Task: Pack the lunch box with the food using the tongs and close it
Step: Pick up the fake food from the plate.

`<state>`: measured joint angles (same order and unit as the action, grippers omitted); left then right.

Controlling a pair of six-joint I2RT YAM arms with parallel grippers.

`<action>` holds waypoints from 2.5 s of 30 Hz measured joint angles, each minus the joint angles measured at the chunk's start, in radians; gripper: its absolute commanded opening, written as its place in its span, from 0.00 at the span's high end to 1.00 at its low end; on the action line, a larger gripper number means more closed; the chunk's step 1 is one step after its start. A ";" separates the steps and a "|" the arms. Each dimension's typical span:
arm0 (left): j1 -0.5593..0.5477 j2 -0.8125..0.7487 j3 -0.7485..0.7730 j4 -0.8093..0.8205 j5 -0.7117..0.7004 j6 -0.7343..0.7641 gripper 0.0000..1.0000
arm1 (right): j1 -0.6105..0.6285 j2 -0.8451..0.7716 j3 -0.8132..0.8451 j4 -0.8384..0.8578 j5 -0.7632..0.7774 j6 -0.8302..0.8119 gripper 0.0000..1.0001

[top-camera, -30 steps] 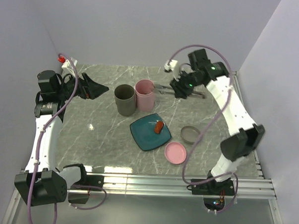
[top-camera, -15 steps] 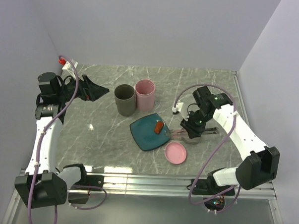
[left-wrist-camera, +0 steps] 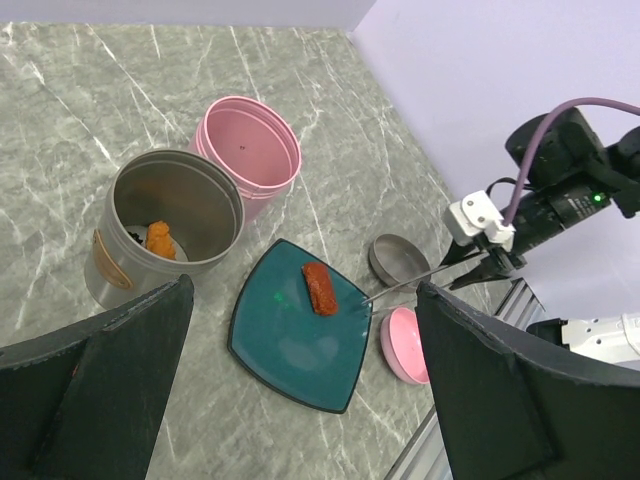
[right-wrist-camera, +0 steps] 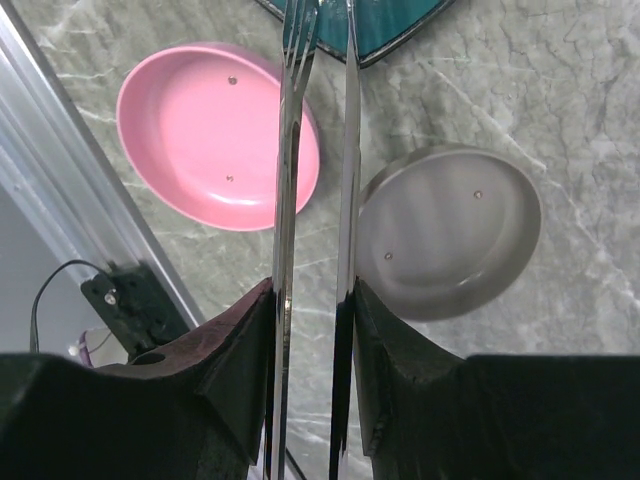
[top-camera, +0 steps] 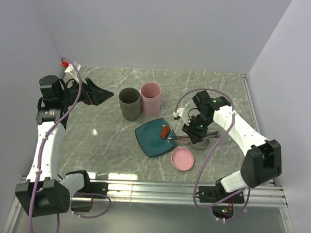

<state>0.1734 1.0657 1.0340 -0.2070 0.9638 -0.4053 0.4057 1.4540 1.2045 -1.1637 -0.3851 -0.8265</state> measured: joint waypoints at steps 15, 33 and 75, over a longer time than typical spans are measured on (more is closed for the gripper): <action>0.000 -0.001 0.000 0.000 0.000 0.000 0.01 | 0.047 0.131 0.060 0.071 0.000 0.025 0.59; 0.000 0.032 0.000 -0.002 0.000 0.000 0.01 | 0.133 0.247 0.249 0.071 -0.036 -0.004 0.54; 0.000 0.052 0.000 0.000 -0.004 0.000 0.01 | 0.041 0.401 0.422 -0.009 0.023 -0.573 0.39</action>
<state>0.1734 1.1175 1.0340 -0.2066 0.9600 -0.4049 0.4469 1.8549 1.6264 -1.1725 -0.3626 -1.3994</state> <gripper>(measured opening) 0.994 0.612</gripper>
